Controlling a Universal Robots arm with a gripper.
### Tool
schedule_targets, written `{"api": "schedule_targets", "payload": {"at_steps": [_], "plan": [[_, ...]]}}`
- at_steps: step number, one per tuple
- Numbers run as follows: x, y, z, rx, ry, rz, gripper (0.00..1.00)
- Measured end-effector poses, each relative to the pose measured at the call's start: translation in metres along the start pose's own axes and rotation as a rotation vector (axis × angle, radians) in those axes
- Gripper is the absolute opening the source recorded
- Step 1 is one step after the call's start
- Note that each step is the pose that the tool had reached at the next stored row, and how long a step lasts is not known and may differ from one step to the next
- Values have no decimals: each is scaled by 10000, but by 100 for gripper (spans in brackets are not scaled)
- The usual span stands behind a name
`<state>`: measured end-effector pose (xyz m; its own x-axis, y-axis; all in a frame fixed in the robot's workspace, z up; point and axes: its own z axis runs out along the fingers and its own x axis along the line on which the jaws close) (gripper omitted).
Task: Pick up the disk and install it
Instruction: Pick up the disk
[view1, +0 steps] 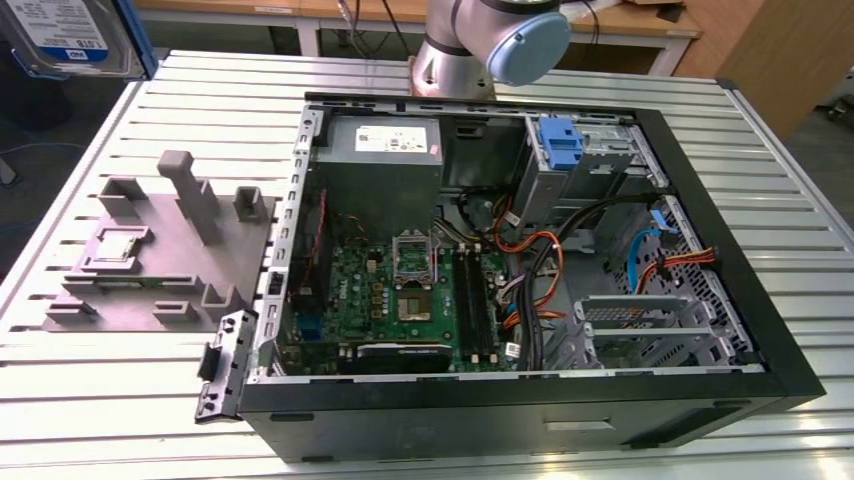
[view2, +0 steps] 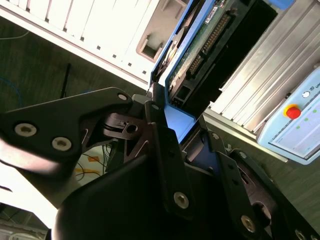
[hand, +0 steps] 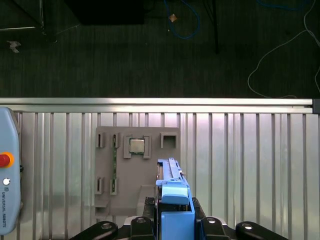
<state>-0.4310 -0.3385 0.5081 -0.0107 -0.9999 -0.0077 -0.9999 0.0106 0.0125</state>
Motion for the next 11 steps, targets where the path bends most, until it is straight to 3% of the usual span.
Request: {"api": "schedule_targets", "payload": {"at_steps": [7, 11], "plan": [[30, -1, 0, 0, 0, 4, 36], [31, -38, -1, 0, 0, 2, 36]]}}
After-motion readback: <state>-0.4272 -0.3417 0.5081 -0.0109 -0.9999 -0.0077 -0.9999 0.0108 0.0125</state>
